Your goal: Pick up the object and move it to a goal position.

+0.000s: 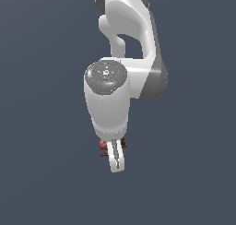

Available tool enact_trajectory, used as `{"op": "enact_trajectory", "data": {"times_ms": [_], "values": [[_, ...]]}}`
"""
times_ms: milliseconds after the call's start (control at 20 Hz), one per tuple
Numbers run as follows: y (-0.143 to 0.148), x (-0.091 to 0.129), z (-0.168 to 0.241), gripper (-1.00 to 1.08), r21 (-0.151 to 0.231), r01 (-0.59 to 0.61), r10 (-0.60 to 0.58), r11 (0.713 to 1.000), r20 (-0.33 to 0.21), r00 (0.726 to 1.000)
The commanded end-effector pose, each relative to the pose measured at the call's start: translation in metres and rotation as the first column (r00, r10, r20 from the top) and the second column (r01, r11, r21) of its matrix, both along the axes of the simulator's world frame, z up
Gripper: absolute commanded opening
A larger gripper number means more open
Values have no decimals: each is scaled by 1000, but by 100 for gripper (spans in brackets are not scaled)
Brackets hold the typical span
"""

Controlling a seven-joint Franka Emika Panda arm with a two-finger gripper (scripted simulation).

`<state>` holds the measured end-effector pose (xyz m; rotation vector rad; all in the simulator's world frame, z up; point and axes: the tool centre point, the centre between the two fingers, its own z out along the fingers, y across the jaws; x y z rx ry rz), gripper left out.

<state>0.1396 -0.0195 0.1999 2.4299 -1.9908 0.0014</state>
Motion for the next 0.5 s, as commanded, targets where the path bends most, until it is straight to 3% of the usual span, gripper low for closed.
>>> {"op": "enact_trajectory", "data": {"times_ms": [0,450], "values": [[-1,4,4,-100,0,0,0,1000,-1,1000],[-3,9,10,-100,1,0,0,1000,-1,1000]]}}
